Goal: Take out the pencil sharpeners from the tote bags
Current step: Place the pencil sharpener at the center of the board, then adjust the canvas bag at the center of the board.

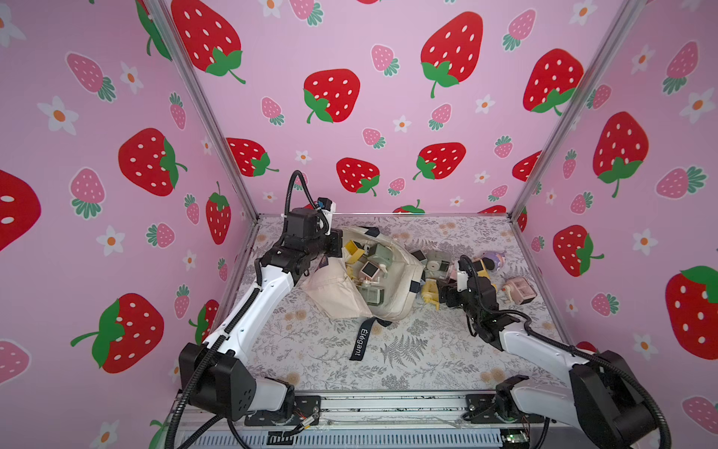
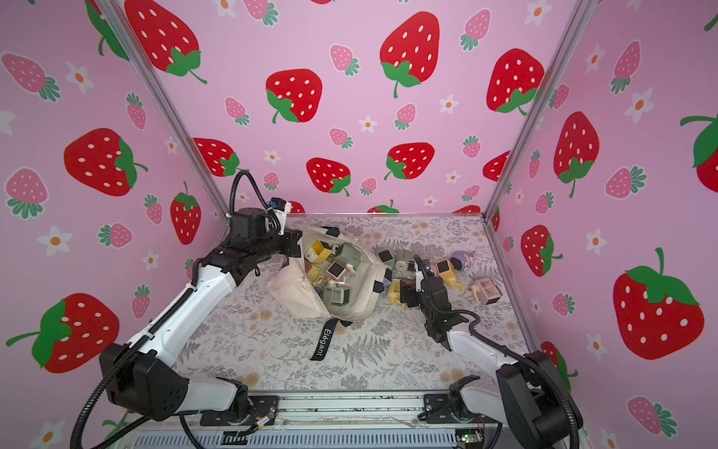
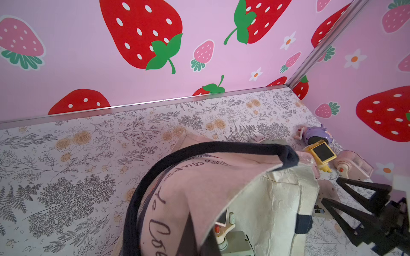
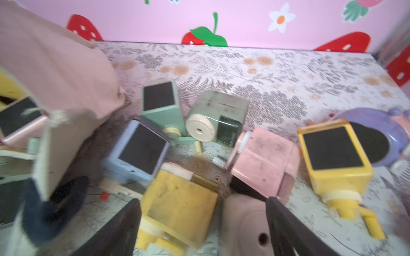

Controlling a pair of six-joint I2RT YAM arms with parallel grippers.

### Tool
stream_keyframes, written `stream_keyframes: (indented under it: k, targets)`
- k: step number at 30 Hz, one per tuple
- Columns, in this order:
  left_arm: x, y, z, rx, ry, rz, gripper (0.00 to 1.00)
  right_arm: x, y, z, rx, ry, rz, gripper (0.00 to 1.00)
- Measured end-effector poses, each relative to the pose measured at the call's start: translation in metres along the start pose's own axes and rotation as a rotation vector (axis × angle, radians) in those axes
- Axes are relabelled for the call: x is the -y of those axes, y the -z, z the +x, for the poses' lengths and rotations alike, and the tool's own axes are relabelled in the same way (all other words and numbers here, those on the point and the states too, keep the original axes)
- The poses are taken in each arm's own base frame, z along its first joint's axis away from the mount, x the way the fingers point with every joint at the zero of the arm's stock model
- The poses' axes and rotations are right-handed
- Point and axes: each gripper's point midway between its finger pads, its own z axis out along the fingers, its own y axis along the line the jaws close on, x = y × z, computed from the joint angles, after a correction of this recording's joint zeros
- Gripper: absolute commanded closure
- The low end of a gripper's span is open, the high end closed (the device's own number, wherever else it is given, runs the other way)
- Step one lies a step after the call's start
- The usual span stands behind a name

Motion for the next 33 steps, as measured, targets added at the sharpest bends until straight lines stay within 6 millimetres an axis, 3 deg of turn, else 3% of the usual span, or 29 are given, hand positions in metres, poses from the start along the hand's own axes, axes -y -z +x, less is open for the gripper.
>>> stream_keyframes:
  k: [5,9,19,22,24,27,31,33]
  targets:
    - [0.000,0.000,0.000,0.000,0.000,0.000,1.00,-0.050,0.006,-0.011,0.063,0.086,-0.197,0.09]
    - [0.000,0.000,0.000,0.000,0.000,0.000,1.00,-0.075,0.012,-0.018,0.117,0.133,-0.301,0.06]
    - [0.000,0.000,0.000,0.000,0.000,0.000,1.00,-0.073,-0.031,-0.028,0.065,0.148,-0.221,0.04]
    - [0.000,0.000,0.000,0.000,0.000,0.000,1.00,-0.077,-0.049,-0.032,0.048,0.163,-0.214,0.08]
    - [0.000,0.000,0.000,0.000,0.000,-0.001,1.00,-0.081,-0.063,-0.034,0.034,0.169,-0.227,0.17]
    - [-0.001,0.000,0.000,0.000,0.000,-0.004,1.00,-0.094,-0.077,-0.034,0.017,0.169,-0.281,0.40]
    - [-0.001,0.000,0.000,0.000,0.000,-0.006,1.00,-0.110,-0.080,-0.033,0.005,0.164,-0.369,0.73]
    - [-0.001,0.000,0.000,0.000,0.000,-0.006,1.00,-0.117,-0.077,-0.032,0.002,0.158,-0.410,0.82]
